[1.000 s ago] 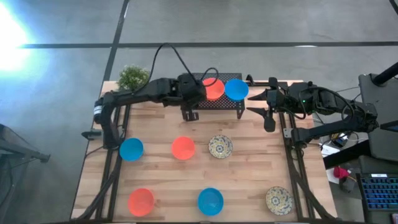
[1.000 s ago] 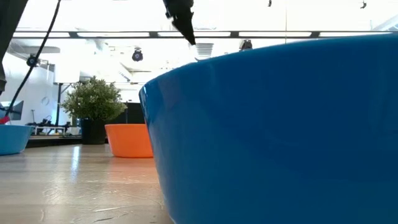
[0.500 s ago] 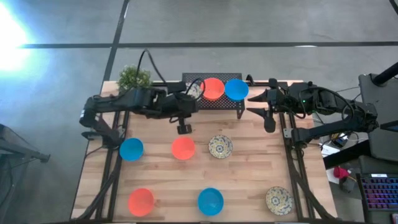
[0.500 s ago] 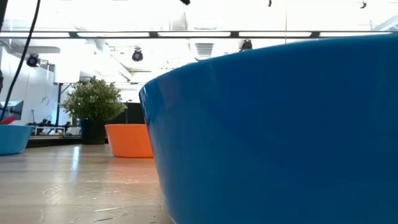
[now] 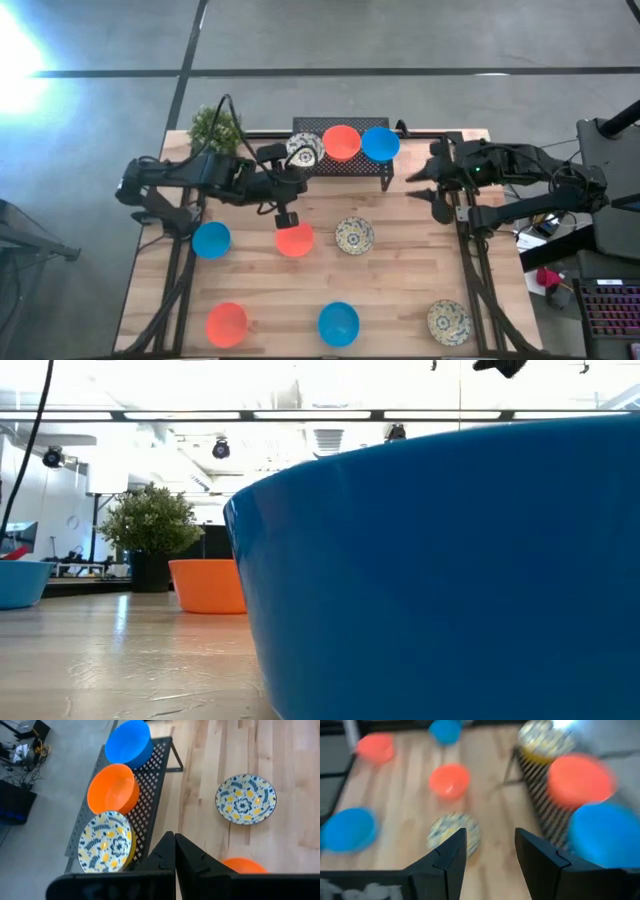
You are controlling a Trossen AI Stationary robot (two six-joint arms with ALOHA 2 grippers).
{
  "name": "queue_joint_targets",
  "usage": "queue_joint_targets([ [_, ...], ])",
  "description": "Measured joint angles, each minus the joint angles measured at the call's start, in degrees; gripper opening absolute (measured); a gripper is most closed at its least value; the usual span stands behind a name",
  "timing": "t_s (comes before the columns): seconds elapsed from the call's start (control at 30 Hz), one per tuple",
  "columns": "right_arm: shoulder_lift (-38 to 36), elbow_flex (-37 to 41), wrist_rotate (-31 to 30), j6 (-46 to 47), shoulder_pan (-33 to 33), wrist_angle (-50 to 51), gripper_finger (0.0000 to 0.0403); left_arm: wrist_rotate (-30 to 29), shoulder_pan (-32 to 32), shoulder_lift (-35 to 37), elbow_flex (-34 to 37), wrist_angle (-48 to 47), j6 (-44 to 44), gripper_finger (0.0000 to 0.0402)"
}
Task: Pick & Place Mini bowls
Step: Stack the top yellow patterned bowl on the yellow patterned bowl on the shelf
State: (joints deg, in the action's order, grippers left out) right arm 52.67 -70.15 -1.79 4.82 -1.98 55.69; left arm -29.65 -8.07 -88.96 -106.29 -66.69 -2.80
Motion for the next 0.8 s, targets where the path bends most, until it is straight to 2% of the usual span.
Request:
queue_joint_targets([
  [0.13,0.80,0.00,3.80,2.96,0.25,7.41,0.0161,-0.32,-0.01,1.58,3.28,0.13,-1.40,0.0000],
  [0.27,2.35,0.15,4.20,3.25,1.90,16.46,0.0159,-1.09,0.01,3.16,6.52,1.21,-1.78,0.0000],
  [0.33,3.50,0.65,4.27,4.75,2.91,17.95,0.0156,-1.25,0.00,4.12,8.26,2.25,-1.78,0.0000],
  [0.5,6.96,2.81,3.30,7.91,4.00,14.29,0.0146,-1.61,0.01,6.84,12.58,4.41,-1.78,0.0000],
  [0.8,17.37,7.35,3.15,19.60,3.85,1.93,0.0130,-1.57,0.01,11.22,18.85,8.17,-1.91,0.0000],
])
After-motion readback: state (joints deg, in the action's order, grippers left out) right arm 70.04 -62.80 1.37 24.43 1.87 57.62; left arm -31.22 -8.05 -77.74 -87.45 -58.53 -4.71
